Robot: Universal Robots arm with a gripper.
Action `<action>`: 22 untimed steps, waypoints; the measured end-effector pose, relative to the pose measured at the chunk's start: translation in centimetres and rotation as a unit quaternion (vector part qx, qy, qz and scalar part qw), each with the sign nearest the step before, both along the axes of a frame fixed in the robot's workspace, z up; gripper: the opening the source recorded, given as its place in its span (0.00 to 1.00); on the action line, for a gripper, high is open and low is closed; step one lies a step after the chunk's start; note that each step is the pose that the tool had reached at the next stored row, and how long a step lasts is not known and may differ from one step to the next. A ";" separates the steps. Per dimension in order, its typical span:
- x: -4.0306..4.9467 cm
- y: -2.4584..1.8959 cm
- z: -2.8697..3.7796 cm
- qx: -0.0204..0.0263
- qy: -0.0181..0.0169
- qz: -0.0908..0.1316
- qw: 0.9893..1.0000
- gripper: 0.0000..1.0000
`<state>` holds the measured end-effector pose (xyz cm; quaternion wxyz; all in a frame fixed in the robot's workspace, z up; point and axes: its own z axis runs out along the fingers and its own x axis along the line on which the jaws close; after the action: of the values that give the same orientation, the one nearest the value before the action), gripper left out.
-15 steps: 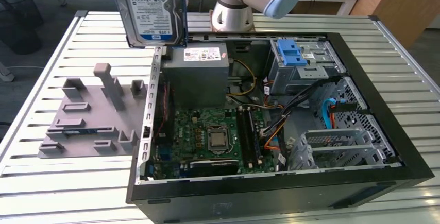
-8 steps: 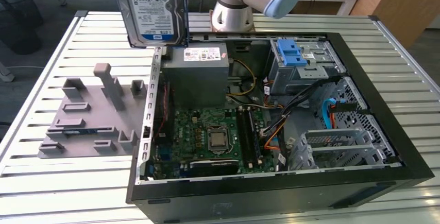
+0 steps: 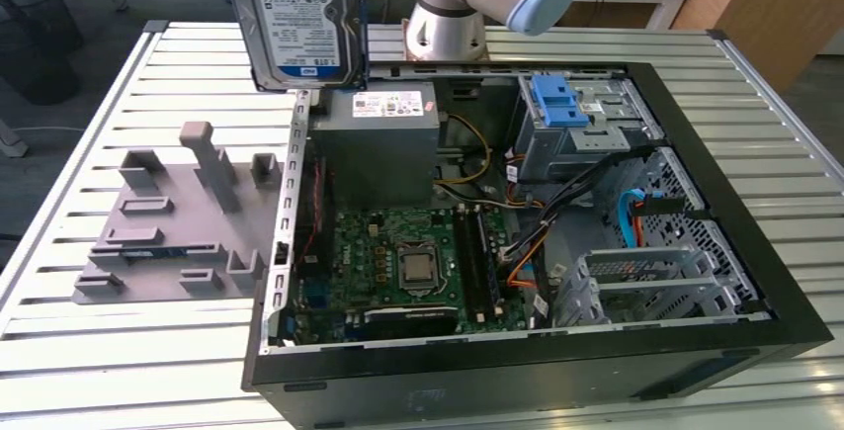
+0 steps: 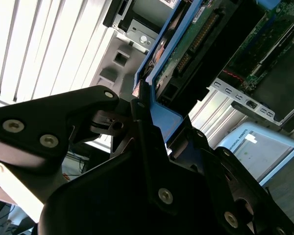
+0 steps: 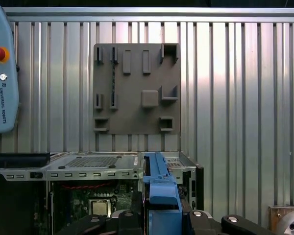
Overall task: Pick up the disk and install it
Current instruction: 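Pick up the disk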
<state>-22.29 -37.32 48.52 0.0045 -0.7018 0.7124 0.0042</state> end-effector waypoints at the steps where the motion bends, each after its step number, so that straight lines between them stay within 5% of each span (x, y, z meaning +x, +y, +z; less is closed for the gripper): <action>1: 0.08 0.00 0.00 0.000 0.000 0.000 1.000 0.36; 22: 2.16 0.00 0.00 0.000 0.000 0.000 1.000 0.36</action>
<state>-20.13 -37.32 48.52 0.0045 -0.7018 0.7123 0.0042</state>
